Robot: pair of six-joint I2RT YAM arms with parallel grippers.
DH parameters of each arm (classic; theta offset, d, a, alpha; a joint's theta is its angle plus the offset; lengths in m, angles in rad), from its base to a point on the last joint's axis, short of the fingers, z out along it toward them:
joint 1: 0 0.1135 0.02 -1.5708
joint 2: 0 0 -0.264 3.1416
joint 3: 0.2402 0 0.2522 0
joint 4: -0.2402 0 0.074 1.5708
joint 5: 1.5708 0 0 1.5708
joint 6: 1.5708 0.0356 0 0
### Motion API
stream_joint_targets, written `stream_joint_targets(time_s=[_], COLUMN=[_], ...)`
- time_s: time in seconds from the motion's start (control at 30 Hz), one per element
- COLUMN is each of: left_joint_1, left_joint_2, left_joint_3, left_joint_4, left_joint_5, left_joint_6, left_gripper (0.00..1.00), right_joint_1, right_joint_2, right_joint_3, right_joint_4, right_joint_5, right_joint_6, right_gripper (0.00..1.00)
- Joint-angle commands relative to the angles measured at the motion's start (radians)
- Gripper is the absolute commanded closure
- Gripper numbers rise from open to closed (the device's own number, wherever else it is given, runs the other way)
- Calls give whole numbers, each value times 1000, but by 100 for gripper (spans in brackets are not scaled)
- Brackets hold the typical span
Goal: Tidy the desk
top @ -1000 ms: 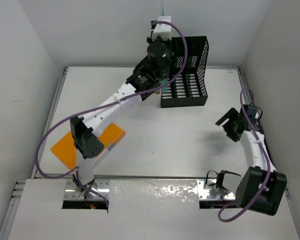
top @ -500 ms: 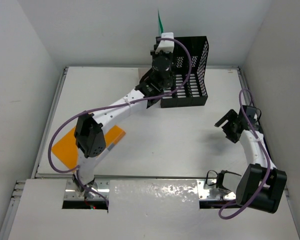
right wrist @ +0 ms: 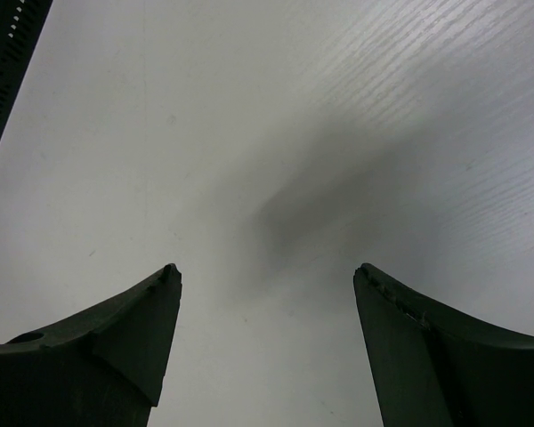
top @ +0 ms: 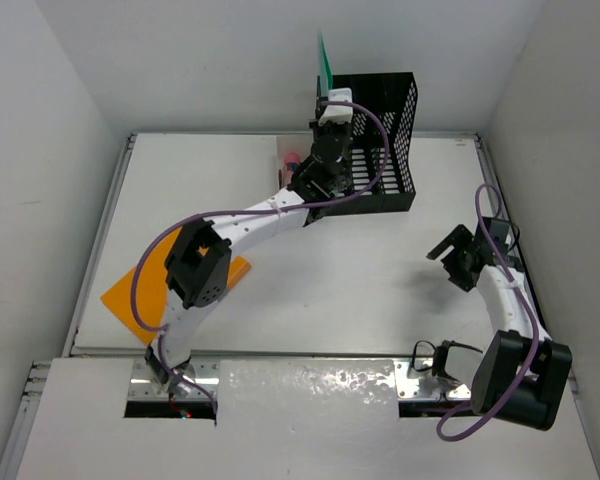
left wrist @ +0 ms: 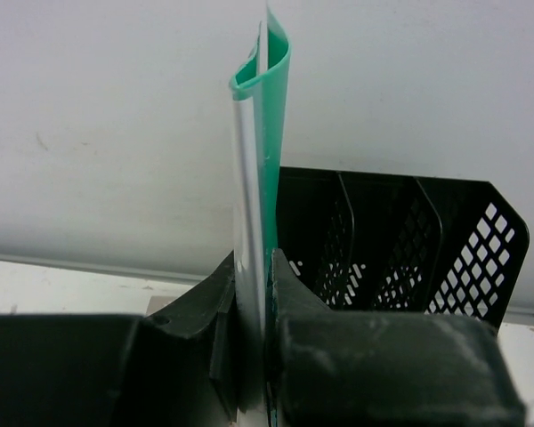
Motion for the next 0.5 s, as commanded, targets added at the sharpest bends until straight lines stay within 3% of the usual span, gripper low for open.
stream_joint_targets(time_s=[0.0,0.47], left_joint_1=[10,-9], left_joint_2=[11,83], left_joint_3=[15,-15], left_joint_4=[170,382], left_joint_5=[6,-34], left_joint_6=[41,185], left_gripper=[100,100], right_joint_1=[8,20], right_joint_2=[-9,29], right_joint_3=[-1,-24], right_joint_4=[50,80], right_joint_5=[-20,-49], right_joint_6=[1,-5], right_gripper=[23,24])
